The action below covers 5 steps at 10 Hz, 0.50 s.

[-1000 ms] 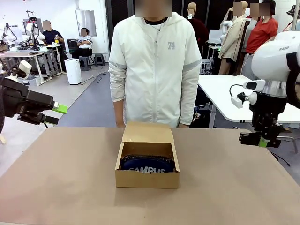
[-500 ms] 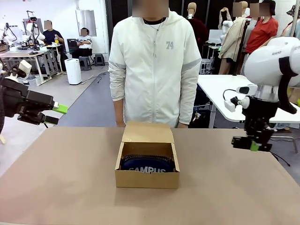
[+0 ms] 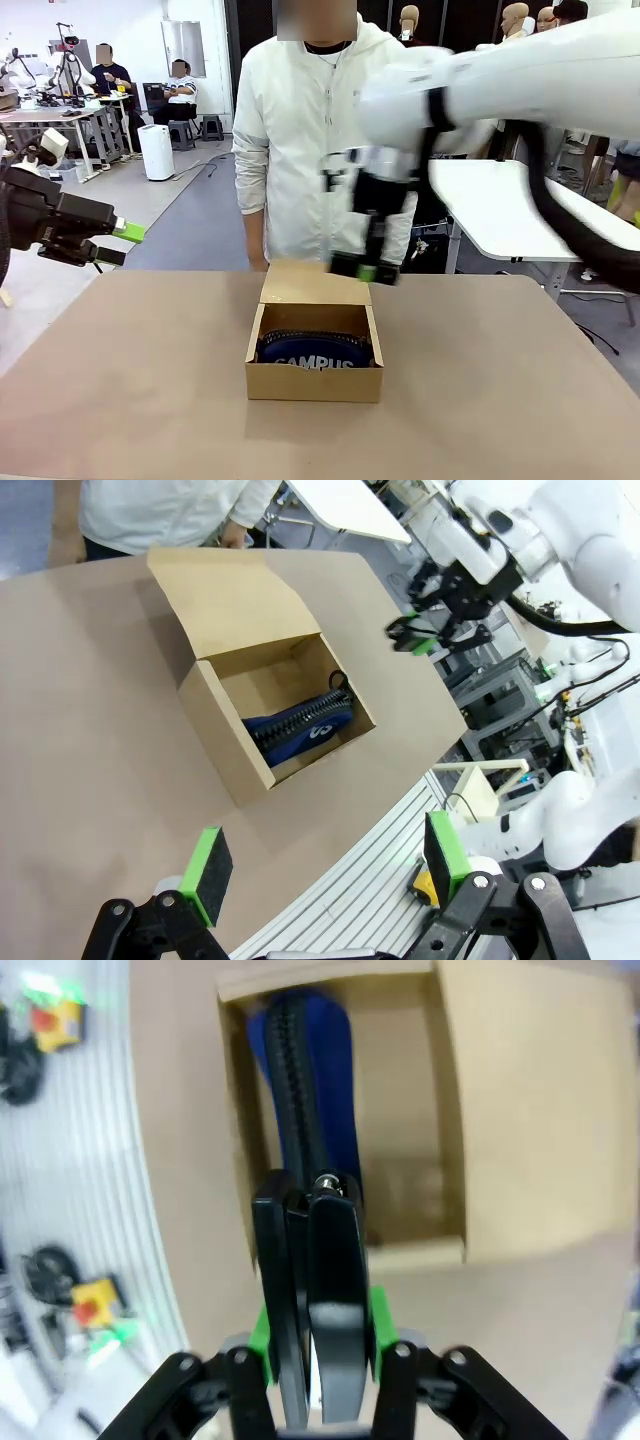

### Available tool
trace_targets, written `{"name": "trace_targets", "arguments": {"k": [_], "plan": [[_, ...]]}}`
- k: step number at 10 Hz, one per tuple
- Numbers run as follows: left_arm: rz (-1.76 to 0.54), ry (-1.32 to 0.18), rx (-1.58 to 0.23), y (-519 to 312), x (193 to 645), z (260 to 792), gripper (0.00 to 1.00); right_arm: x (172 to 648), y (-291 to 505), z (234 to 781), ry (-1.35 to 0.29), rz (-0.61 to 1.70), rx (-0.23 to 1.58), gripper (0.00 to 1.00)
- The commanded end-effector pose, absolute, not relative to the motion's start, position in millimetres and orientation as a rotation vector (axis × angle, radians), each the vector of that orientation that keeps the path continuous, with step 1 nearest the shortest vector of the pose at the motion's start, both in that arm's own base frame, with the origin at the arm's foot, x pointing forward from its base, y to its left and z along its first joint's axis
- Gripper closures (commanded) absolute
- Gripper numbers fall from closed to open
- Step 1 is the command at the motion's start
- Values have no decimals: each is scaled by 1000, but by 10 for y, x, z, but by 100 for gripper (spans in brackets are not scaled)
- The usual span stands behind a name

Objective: Pack the items into the box.
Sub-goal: Pick up the item indicated by the person and place it inside the Mailer Box.

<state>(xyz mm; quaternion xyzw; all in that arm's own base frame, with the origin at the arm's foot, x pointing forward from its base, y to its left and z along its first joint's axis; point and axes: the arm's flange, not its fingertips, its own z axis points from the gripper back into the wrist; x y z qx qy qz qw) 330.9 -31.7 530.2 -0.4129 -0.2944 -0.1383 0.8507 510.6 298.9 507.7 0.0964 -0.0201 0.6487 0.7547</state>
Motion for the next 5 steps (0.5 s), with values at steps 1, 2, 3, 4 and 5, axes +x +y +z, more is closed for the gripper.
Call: {"name": "trace_targets", "arguments": {"k": [1, 2, 3, 4, 5], "plan": [[-303, -628, -876, -314, 3304, 5285, 0, 5511, 3586, 5058, -6, 1481, 190, 100], [-303, -628, -876, -314, 3304, 5285, 0, 5535, 3933, 4950, 15, 1501, 193, 100], [-303, -628, -876, -314, 3304, 5285, 0, 5535, 4099, 4829, 37, 1523, 194, 100], [-303, -628, -876, -314, 3304, 5285, 0, 5521, 4041, 4787, 8, 1480, 158, 100], [-303, -628, -876, -314, 3304, 5285, 0, 5369, 4034, 4737, -11, 1520, 229, 100]]}}
